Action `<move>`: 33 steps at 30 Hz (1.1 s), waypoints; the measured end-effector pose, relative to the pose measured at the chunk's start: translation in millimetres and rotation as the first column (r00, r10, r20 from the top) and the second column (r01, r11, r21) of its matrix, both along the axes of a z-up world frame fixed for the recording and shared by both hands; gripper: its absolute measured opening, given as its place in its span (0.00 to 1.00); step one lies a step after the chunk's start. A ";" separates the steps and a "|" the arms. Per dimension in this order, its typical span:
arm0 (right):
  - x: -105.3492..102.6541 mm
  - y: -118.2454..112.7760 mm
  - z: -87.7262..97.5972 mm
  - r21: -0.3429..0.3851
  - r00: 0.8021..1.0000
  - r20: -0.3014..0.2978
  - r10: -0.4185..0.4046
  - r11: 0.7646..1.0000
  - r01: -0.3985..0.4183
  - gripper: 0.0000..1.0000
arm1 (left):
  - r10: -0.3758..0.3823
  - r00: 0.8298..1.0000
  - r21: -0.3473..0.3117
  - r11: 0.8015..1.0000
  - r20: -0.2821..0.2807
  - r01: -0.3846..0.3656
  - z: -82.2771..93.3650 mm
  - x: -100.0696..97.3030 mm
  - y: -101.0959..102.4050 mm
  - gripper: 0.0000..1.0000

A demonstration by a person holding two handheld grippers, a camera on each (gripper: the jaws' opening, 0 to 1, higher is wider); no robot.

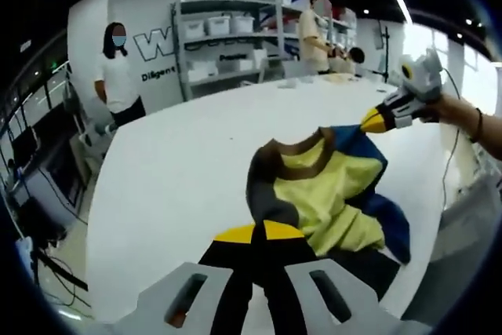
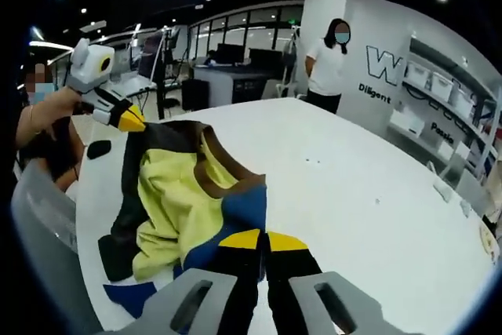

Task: Fold the garment on the visible template until the final outline fits inside the template.

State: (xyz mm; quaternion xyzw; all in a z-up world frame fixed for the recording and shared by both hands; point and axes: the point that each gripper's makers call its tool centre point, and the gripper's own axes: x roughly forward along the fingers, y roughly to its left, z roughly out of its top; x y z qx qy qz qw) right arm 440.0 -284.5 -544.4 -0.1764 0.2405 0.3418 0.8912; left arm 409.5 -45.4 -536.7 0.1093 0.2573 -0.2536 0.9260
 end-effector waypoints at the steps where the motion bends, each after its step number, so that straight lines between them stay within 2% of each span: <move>1: 4.1 0.0 2.5 -0.001 1.000 0.003 -0.003 1.000 0.003 0.00 | -0.001 1.000 0.002 1.000 -0.001 0.001 1.3 3.3 0.8 0.02; 6: 25.3 0.9 12.4 -0.019 1.000 0.021 -0.015 1.000 0.015 0.00 | -0.011 1.000 -0.046 0.999 -0.003 0.011 10.6 22.7 -0.4 0.02; 13: 51.9 4.1 14.3 -0.041 0.999 0.020 -0.030 0.999 0.031 0.00 | -0.008 1.000 -0.009 1.000 0.002 0.008 8.6 53.3 6.8 0.02; 15: 59.7 7.0 13.2 -0.044 0.999 0.018 -0.035 0.998 0.036 0.00 | -0.021 0.999 -0.007 1.000 -0.026 0.021 3.6 60.6 6.1 0.02; 19: 72.8 11.3 8.5 -0.061 0.999 0.015 -0.051 0.997 0.052 0.00 | -0.047 0.998 0.078 0.996 -0.029 0.049 -5.5 72.7 8.4 0.02; 25: 99.6 11.0 -2.7 -0.075 0.993 -0.012 -0.114 0.991 0.113 0.00 | -0.042 0.999 0.107 0.993 -0.031 0.046 -17.0 97.9 12.9 0.02; 30: 119.7 15.1 -11.9 -0.106 0.992 0.003 -0.127 0.986 0.126 0.00 | -0.021 0.999 0.140 0.990 -0.036 0.026 -28.4 119.4 20.0 0.02; 33: 132.8 17.6 -19.6 -0.116 0.989 0.001 -0.145 0.983 0.144 0.00 | 0.004 0.999 0.124 0.992 -0.052 0.002 -37.5 132.4 22.8 0.02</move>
